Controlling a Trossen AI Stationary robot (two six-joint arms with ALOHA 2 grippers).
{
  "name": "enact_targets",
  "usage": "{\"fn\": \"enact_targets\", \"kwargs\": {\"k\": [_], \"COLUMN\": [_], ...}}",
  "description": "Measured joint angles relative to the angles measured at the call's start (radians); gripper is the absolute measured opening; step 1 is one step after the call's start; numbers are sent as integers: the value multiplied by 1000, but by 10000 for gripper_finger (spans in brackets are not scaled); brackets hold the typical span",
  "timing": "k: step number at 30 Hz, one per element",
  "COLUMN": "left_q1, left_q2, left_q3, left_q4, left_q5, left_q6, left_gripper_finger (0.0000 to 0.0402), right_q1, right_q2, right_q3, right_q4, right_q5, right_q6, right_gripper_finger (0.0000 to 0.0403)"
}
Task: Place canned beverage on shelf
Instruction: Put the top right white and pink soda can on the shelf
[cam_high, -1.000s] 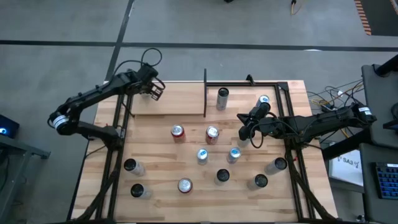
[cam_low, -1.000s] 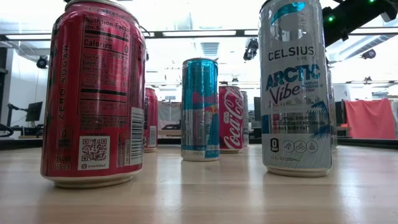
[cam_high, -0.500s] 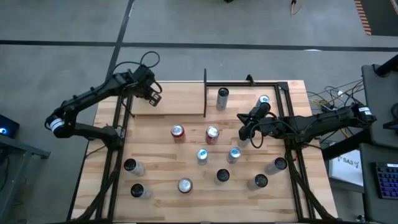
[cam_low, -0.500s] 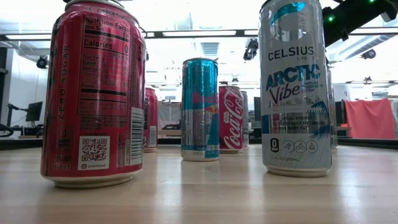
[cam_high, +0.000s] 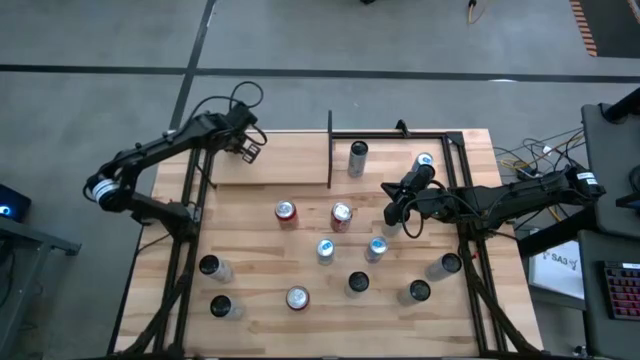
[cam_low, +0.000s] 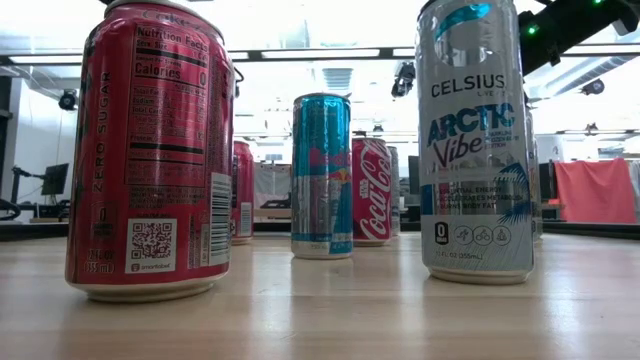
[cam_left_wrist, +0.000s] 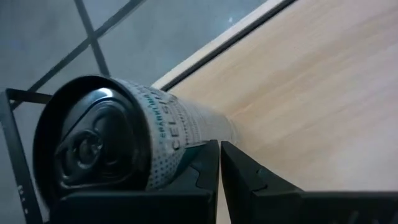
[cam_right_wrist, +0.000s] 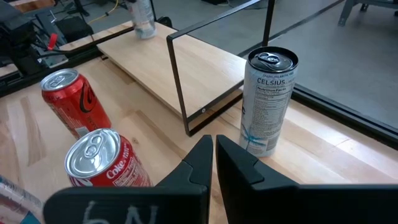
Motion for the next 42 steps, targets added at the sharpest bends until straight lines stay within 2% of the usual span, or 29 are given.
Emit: {"fn": "enact_targets", "kwargs": {"k": [14,23,28,42], "left_q1": [38,40,40,22], "left_q2": [47,41,41,14], "left_q3": [0,0,0,0], "left_q4": [59,59,57,3], "left_q5": [-17,-20,-62,-46], "left_q6": [23,23,19,-11], "left_gripper_finger": [0,0,0,0], "right_q1": [0,0,2,2], "right_q2": [0,0,0,0], "right_q3": [0,0,-1,-11], "right_q4": [-1,-2,-1,-4], "right_q5": [0,0,-1,-5], "right_q6": [0,0,0,24], "right_gripper_finger": [13,13,13,13]}}
